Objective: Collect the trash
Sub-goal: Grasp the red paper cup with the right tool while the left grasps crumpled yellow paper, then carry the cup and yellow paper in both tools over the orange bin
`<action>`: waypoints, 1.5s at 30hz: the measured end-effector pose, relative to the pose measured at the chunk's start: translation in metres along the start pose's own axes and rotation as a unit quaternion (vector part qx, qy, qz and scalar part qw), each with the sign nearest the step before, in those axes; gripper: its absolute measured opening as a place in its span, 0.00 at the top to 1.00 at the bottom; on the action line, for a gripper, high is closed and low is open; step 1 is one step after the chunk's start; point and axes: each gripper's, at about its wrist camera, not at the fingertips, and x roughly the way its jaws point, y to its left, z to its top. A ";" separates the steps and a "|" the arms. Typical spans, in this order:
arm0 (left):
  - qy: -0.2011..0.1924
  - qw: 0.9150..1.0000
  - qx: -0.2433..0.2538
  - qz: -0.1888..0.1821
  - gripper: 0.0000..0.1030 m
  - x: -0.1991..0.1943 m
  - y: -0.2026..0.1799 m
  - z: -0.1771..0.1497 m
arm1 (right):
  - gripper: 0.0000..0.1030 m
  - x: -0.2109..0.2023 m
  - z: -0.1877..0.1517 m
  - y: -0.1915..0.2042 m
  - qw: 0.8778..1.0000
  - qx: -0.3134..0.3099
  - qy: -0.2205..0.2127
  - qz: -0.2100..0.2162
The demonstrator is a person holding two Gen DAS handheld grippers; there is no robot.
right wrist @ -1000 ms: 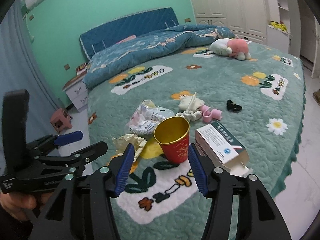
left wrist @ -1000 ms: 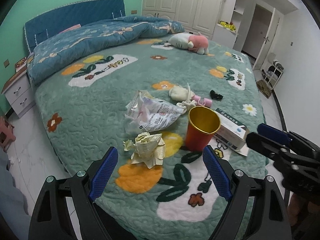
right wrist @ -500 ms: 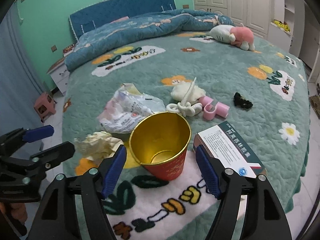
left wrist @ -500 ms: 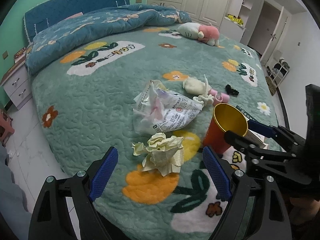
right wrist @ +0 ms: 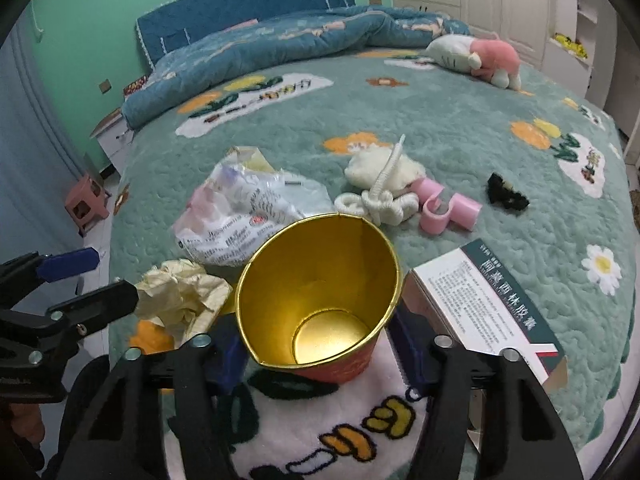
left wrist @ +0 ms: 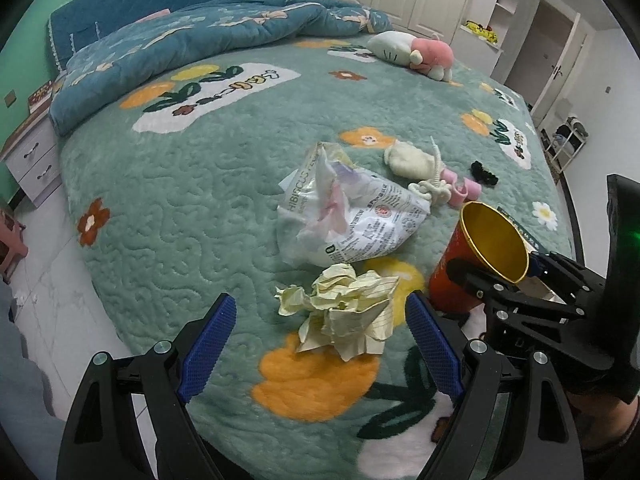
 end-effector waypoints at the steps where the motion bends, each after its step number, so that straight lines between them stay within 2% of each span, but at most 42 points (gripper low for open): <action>1: 0.001 1.000 0.000 0.000 0.17 0.001 0.000 0.000 | 0.44 0.000 0.000 0.000 1.000 -0.002 0.000 -0.001; 5: 0.003 1.000 0.007 -0.002 0.17 0.001 -0.003 0.000 | 0.53 -0.013 0.001 -0.003 1.000 0.013 -0.015 0.013; 15: 0.020 1.000 0.012 -0.008 0.17 0.019 -0.008 0.000 | 0.53 -0.046 0.000 -0.003 0.999 0.026 -0.036 0.028; 19: 0.037 0.999 0.013 -0.008 0.17 0.038 -0.008 0.003 | 0.52 -0.049 0.000 -0.004 0.998 0.029 -0.038 0.027; 25: 0.047 0.999 0.006 -0.028 0.17 0.055 -0.006 0.006 | 0.52 -0.044 0.003 -0.008 0.998 0.035 -0.036 0.030; 27: 0.050 0.998 0.006 -0.029 0.21 0.058 -0.007 0.005 | 0.52 -0.043 0.002 -0.008 0.998 0.035 -0.035 0.032; 29: 0.057 0.998 0.003 -0.040 0.34 0.061 -0.007 0.004 | 0.52 -0.041 0.002 -0.009 0.998 0.037 -0.033 0.034; 31: 0.061 0.997 0.000 -0.045 0.37 0.063 -0.008 0.002 | 0.52 -0.040 0.001 -0.008 0.998 0.036 -0.031 0.037; 35: 0.057 0.997 0.001 -0.044 0.52 0.058 -0.009 0.000 | 0.52 -0.040 0.001 -0.005 0.998 0.030 -0.033 0.037; 39: 0.052 0.998 0.003 -0.044 0.58 0.049 -0.009 -0.002 | 0.52 -0.041 0.000 -0.002 0.999 0.024 -0.033 0.035; 45: 0.036 0.998 0.011 -0.041 0.58 0.027 -0.016 -0.008 | 0.52 -0.045 -0.003 0.000 0.999 0.019 -0.036 0.033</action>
